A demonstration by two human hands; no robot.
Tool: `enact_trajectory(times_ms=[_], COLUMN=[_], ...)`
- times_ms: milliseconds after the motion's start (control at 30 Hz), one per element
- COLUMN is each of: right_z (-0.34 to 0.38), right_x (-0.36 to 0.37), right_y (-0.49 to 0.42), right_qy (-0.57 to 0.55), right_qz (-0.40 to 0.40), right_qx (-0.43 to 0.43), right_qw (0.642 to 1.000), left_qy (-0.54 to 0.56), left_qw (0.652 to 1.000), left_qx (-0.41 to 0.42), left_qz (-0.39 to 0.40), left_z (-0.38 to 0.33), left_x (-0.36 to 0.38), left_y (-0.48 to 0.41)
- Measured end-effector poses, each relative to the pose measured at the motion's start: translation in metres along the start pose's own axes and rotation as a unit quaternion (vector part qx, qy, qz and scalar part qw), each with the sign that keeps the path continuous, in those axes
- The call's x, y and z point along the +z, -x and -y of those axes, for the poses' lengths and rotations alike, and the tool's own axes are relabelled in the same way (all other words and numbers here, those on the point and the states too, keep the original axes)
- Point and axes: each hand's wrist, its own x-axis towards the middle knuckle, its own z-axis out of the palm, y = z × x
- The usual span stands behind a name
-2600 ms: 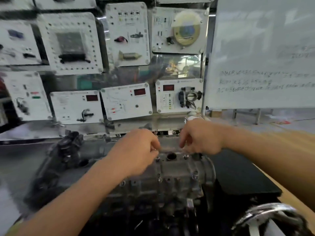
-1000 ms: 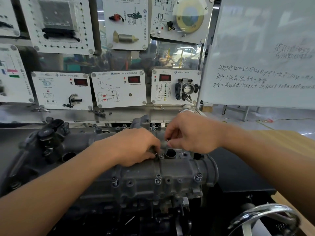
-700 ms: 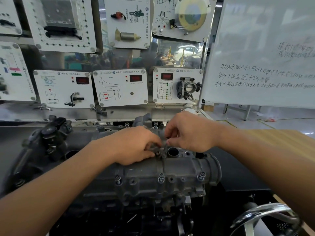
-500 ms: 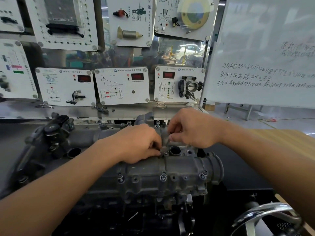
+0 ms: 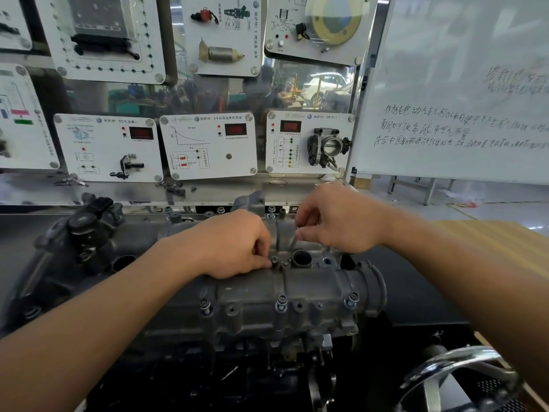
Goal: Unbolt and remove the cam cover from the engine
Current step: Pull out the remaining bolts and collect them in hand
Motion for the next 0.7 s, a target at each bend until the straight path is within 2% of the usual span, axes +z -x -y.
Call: enact_trajectory(times_ms=[200, 700], right_z=[-0.0033, -0.0037], right_x=[0.004, 0.0054], right_y=[-0.0009, -0.0017], right_qy=[-0.001, -0.029], right_qz=[0.0, -0.014], right_qx=[0.002, 0.004], right_qw=[1.0, 0.999], left_qy=[0.013, 0.036], left_qw=[1.0, 0.999], left_qx=[0.013, 0.015], left_qz=[0.009, -0.03], left_z=[-0.0012, 0.0009], left_x=[-0.0024, 0.0018], left_y=[0.0007, 0.0012])
